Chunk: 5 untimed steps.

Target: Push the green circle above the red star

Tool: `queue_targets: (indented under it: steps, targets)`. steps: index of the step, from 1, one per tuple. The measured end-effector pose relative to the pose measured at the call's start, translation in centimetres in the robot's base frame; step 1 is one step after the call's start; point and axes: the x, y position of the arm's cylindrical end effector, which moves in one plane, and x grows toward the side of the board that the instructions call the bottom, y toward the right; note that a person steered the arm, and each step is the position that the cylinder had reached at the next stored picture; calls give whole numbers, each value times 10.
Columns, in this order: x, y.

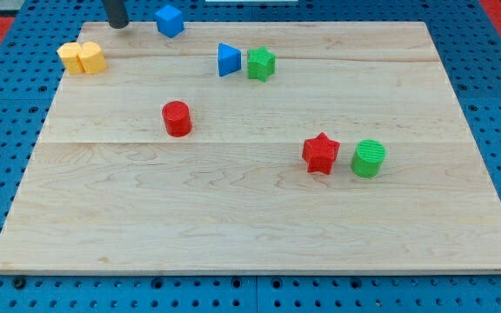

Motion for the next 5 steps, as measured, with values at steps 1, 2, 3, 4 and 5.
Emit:
queue_targets:
  steps: [1, 2, 3, 4, 5]
  targets:
    - [63, 84]
    - [92, 105]
    - [80, 105]
    - [91, 109]
    - [126, 99]
